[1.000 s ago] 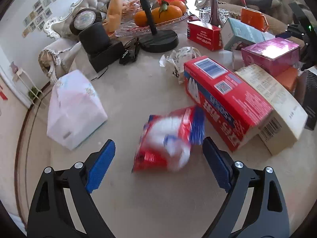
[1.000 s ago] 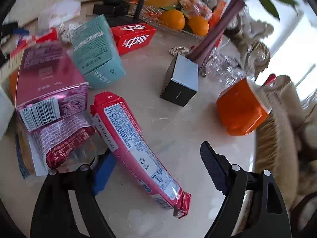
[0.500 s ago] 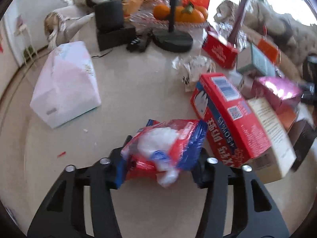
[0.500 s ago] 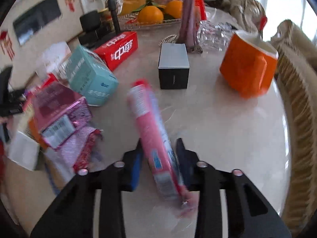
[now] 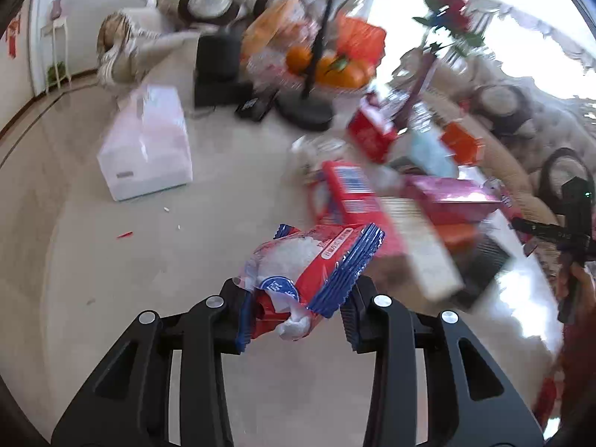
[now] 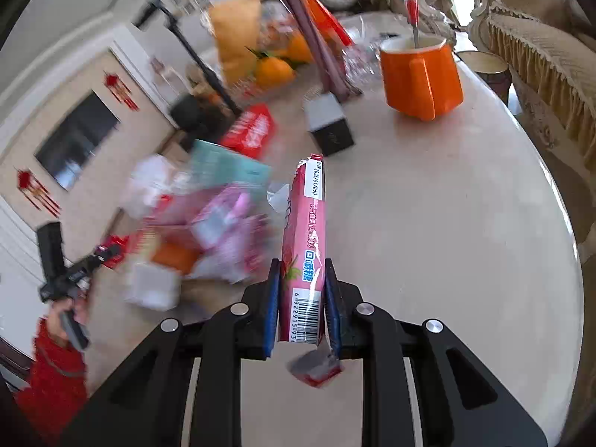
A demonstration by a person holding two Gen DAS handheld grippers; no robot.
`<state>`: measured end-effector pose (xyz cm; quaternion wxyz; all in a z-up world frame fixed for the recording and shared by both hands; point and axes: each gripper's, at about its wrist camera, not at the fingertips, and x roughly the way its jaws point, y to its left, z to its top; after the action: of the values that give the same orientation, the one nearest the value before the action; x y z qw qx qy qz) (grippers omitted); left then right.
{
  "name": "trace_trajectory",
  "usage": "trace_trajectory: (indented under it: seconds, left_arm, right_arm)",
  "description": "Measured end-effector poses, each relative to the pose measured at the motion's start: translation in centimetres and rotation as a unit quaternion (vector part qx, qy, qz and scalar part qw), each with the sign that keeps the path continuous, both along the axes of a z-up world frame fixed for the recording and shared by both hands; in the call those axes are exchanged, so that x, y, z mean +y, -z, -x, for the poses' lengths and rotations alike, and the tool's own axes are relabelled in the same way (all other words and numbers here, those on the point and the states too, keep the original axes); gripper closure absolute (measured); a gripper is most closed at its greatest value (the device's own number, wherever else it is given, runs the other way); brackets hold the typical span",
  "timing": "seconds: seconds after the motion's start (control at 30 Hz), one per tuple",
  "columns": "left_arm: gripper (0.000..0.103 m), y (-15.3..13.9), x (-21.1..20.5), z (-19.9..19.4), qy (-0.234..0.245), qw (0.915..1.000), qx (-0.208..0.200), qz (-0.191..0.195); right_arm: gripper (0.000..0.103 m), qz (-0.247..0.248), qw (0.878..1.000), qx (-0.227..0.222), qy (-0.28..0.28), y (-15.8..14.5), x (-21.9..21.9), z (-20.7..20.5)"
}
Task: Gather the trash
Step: 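Grasp the red-white snack bag with left tool while right tool grasps pink tube box, then carry snack bag and pink tube box to the wastebasket and release both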
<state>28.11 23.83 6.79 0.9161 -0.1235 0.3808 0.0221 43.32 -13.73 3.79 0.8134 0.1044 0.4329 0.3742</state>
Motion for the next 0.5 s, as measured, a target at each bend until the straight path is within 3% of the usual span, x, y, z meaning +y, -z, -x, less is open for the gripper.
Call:
trace_trajectory:
  seconds: [0.13, 0.27, 0.37, 0.5]
  left_arm:
    - [0.065, -2.8, -3.2, 6.6, 0.025, 0.9985, -0.045, 0.019]
    - [0.065, -3.5, -9.0, 14.5, 0.067, 0.996, -0.058, 0.007]
    - [0.065, -1.5, -14.1, 20.7, 0.113, 0.9927, -0.032, 0.028]
    - [0.065, 3.5, -19.3, 25.0, 0.144, 0.9872, 0.036, 0.059]
  right_arm:
    - [0.082, -0.052, 0.998, -0.036, -0.023, -3.2, -2.1, 8.8]
    - [0.082, -0.063, 0.995, -0.06, -0.042, -3.8, -3.3, 19.8]
    - [0.082, -0.07, 0.996, -0.03, -0.049, -1.9, -3.6, 25.5]
    - [0.082, -0.059, 0.996, 0.051, -0.042, 2.3, -3.6, 31.2]
